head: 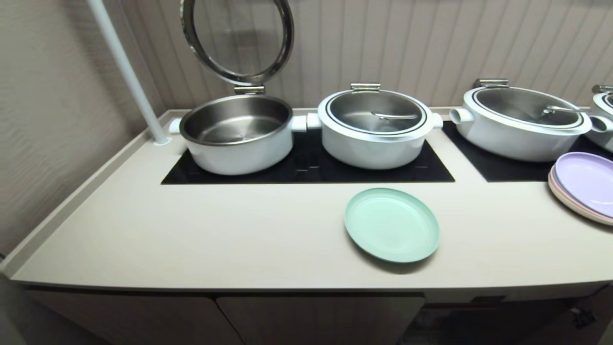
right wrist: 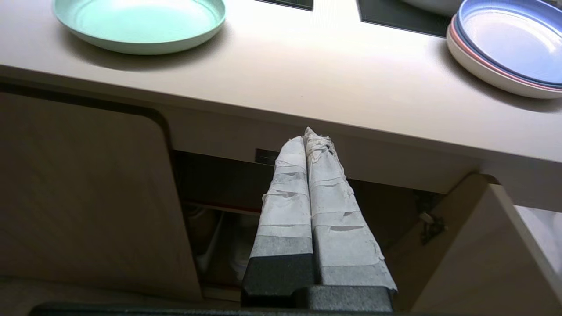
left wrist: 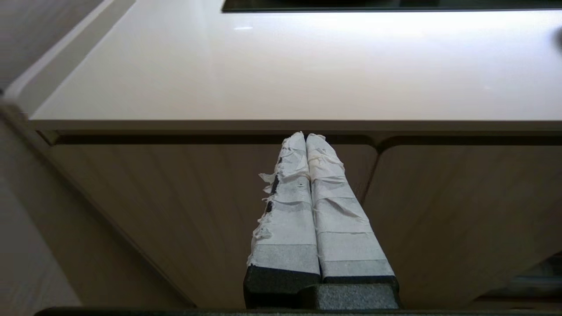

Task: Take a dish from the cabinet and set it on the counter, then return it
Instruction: Pick up the plate from the table

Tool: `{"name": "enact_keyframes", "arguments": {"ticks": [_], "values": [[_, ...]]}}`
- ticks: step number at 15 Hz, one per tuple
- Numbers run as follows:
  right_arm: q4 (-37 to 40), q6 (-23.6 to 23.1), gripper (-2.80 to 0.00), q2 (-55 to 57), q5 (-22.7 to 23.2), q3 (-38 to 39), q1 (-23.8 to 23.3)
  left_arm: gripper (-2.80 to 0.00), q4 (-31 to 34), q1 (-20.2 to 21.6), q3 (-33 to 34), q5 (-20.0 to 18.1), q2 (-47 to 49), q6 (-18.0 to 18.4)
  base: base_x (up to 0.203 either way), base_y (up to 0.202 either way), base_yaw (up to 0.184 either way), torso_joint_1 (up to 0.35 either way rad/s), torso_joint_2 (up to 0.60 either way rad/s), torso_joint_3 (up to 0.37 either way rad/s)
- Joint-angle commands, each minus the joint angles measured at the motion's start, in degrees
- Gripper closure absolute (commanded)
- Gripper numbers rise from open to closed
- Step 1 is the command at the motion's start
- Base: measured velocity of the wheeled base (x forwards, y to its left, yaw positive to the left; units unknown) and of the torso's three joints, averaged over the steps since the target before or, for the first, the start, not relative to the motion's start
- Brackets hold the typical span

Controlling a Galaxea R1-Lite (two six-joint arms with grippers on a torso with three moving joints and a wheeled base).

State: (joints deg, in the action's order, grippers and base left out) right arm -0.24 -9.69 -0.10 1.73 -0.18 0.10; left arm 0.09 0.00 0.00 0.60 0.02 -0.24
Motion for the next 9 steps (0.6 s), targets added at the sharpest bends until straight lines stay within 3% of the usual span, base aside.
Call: {"name": "enact_keyframes", "arguments": {"ticks": [1, 3, 9], "values": [[-0.02, -0.07, 0.00, 0.10, 0.03, 0.01, -0.01, 0.00, -0.01, 0.00, 0.00, 0.02, -0.02, -0.02, 0.000, 0.167, -0.001, 0.002, 0.00, 0.006], [-0.02, -0.16, 0.00, 0.10, 0.03, 0.09, -0.01, 0.00, -0.01, 0.00, 0.00, 0.02, -0.02, -0.02, 0.000, 0.092, -0.005, 0.003, 0.00, 0.003], [-0.02, -0.16, 0.00, 0.10, 0.03, 0.09, -0.01, 0.00, -0.01, 0.00, 0.00, 0.02, -0.02, -0.02, 0.000, 0.000, 0.000, 0.000, 0.00, 0.000]]}}
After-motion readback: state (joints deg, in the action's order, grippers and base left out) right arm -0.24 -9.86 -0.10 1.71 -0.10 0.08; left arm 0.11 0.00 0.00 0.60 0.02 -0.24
